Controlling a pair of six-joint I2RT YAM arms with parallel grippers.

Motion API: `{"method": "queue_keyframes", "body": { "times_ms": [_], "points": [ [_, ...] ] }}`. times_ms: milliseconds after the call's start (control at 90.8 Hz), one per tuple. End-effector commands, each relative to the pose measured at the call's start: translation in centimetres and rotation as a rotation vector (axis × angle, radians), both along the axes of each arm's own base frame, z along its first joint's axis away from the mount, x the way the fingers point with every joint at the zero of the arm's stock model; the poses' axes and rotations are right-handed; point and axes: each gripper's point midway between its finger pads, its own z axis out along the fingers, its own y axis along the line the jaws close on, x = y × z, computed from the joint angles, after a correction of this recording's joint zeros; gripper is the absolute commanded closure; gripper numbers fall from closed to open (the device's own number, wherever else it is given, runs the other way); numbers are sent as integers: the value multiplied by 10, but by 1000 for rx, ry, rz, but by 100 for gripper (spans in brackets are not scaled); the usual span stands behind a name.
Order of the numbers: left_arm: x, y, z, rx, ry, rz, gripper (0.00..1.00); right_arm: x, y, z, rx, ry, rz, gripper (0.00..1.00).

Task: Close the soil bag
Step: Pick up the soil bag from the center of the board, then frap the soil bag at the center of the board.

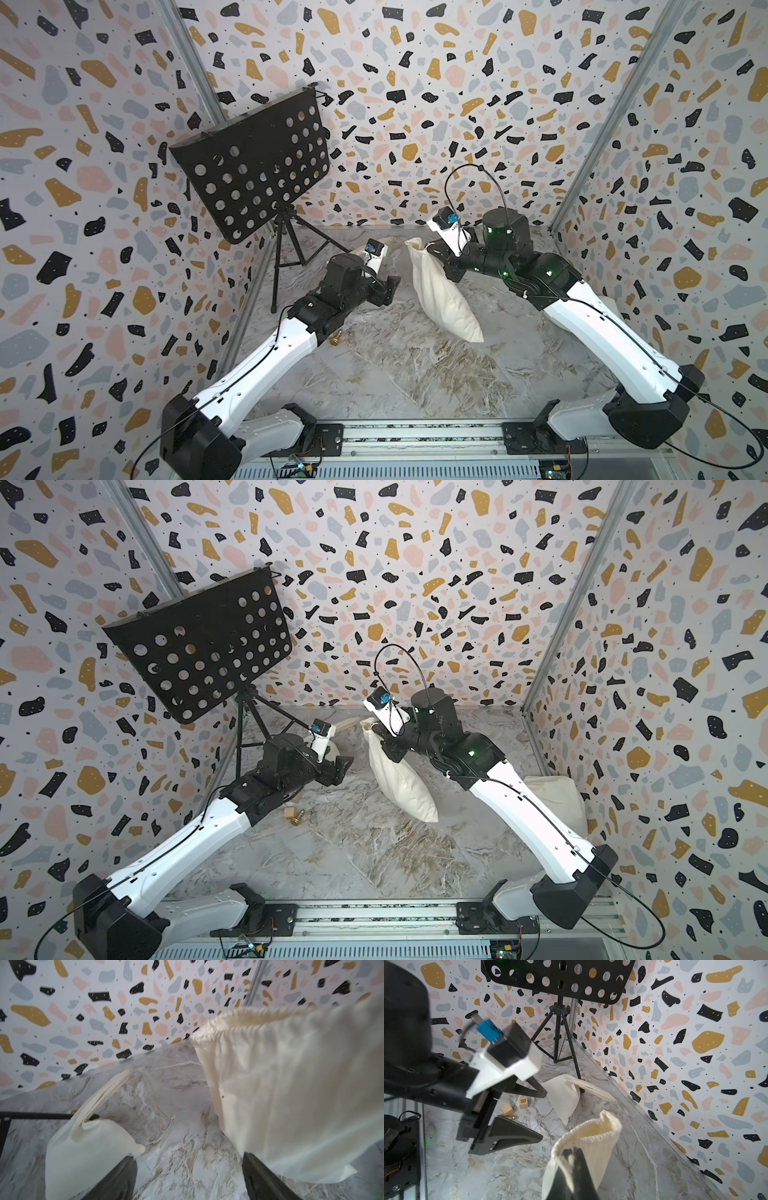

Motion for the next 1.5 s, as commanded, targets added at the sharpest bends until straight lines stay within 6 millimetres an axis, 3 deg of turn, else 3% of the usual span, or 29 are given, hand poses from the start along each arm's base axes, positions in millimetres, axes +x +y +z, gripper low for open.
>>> {"method": "queue_keyframes", "body": {
  "times_ms": [0,165,385,528,749,804,903,1057,1244,1376,1486],
  "points": [
    [-19,-25,53,-108,-148,-161,8,-8,1,30,56,-67,31,100],
    [-37,-57,58,-128,-207,-312,5,-8,3,16,42,-41,36,100],
    [-26,-69,42,-108,-204,-313,10,-10,9,3,38,-5,58,100],
    [-9,-64,41,-64,-228,-237,30,-13,10,1,40,5,72,100],
    [6,-72,25,-21,-206,-233,75,-18,11,5,55,7,92,100],
    [11,-76,12,-8,-179,-232,84,-20,10,8,61,2,94,100],
    [22,-77,-22,43,-110,-197,90,-25,2,21,76,-34,85,100],
    [40,-74,-93,126,34,-121,90,-33,-17,48,102,-117,41,100],
    [58,-54,-167,272,178,31,87,-44,-47,80,152,-219,-34,100],
    [67,-32,-195,296,230,159,87,-49,-70,97,180,-289,-108,100],
    [76,-5,-205,274,272,267,87,-53,-93,107,204,-344,-183,100]
  ]
}}
